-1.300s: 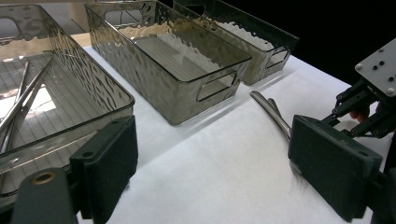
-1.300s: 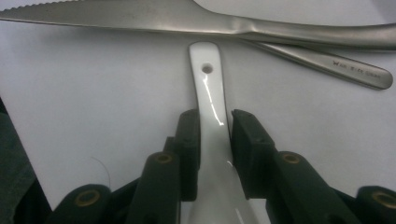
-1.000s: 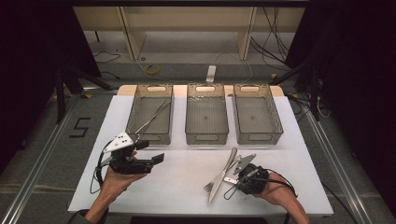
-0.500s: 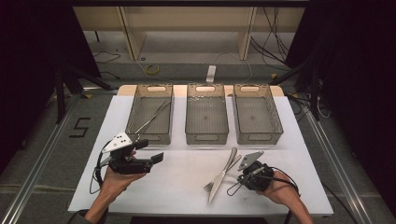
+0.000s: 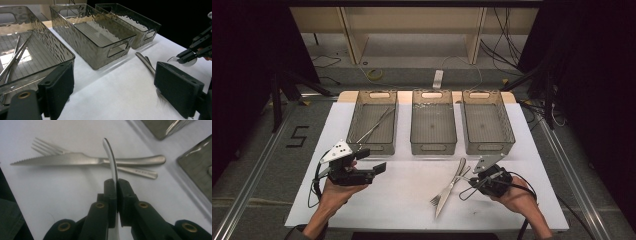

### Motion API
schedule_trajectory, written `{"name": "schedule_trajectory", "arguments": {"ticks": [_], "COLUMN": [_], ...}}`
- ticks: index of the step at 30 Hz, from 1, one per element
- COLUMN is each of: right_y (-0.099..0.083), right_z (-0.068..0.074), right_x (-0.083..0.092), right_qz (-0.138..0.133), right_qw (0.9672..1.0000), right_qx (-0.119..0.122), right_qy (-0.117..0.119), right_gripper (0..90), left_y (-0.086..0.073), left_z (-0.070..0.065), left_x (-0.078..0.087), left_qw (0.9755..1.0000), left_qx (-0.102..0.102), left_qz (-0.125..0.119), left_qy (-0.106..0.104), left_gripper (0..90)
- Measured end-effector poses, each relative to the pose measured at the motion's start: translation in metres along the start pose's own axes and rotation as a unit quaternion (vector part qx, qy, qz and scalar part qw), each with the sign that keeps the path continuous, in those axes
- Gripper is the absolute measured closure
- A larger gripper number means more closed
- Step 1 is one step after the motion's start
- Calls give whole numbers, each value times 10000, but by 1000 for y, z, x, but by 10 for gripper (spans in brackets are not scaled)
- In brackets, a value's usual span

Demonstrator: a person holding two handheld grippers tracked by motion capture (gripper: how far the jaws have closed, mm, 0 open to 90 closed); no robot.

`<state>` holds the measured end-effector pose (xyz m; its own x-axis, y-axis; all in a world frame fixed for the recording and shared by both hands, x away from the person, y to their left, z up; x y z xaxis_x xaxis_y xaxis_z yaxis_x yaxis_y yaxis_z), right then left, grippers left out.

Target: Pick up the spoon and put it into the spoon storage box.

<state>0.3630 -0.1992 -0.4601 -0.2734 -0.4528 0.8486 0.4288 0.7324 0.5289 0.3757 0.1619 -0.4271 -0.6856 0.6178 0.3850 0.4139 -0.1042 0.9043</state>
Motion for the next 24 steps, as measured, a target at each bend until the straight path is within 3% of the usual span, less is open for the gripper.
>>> {"name": "schedule_trajectory", "arguments": {"ticks": [9, 24], "right_y": [30, 91], "right_z": [-16, -47], "right_x": [4, 18], "right_qz": [-331, -962], "right_qw": [9993, 9947], "right_qx": [17, -31], "right_qy": [-144, -365], "right_gripper": [869, 869], "left_y": [1, 2], "left_z": [1, 3], "left_x": [2, 3], "left_qw": [9999, 9999], "left_qx": [25, 22], "left_qz": [-100, -153], "left_qy": [9, 69], "left_gripper": [155, 155]}}
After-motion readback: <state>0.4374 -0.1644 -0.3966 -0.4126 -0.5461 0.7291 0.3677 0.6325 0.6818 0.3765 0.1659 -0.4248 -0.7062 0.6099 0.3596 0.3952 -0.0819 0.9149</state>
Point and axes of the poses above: each handheld gripper's, and its own axes: x roughly backward along the jaws, y roughly out of its top, z roughly to its left, the point moved 5 cm from there along -x, roughly forward along the jaws, and after that the axes turned 6 degrees about y, right-handed, at the moved point
